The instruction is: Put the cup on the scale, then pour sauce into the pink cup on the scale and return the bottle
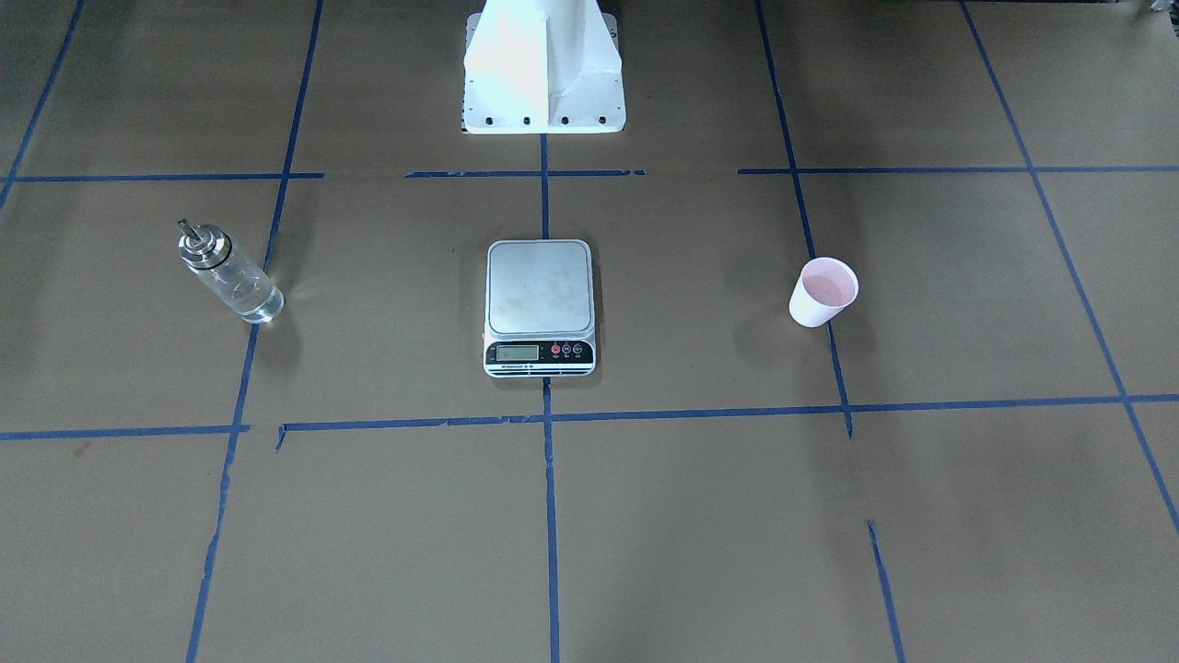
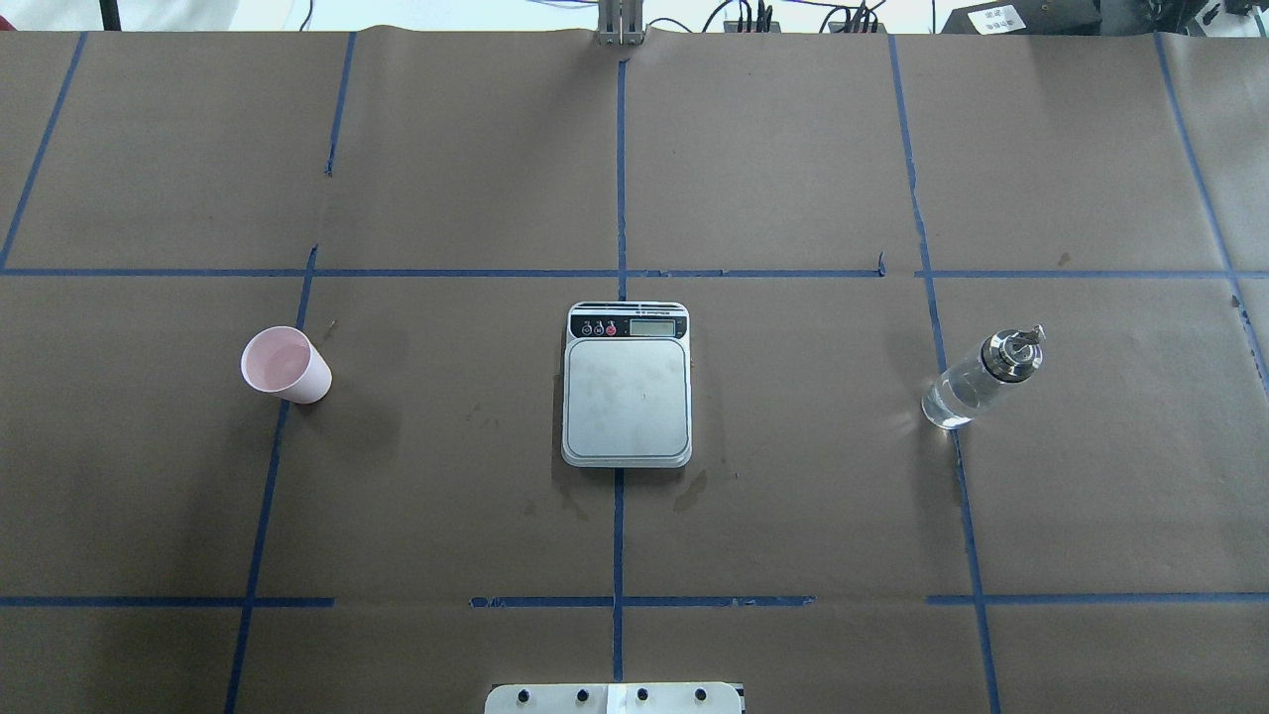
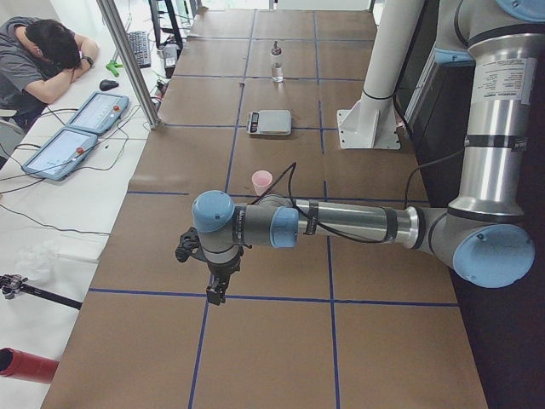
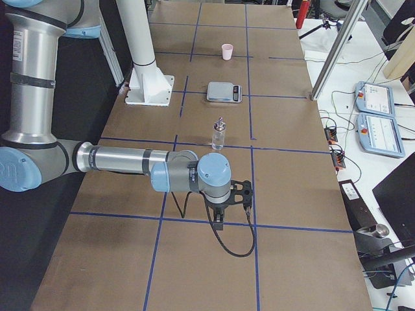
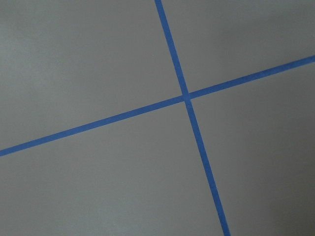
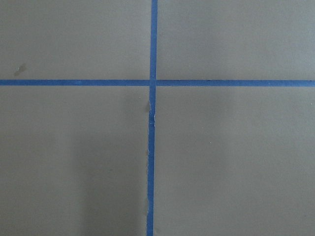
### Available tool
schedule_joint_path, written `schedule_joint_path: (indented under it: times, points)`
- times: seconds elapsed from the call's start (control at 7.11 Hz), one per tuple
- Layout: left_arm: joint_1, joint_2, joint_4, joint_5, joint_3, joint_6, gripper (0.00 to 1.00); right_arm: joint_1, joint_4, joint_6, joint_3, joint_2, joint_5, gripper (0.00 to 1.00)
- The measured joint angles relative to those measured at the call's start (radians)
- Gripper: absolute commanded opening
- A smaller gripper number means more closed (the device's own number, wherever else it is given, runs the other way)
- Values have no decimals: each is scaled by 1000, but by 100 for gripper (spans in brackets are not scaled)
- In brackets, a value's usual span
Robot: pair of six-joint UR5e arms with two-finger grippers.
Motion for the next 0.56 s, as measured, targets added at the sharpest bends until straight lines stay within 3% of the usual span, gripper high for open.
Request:
schedule_joint_path:
  times: [0.56]
  points:
    - [25, -85, -35, 1, -72, -27, 100, -2, 2, 10, 10, 5, 24, 100]
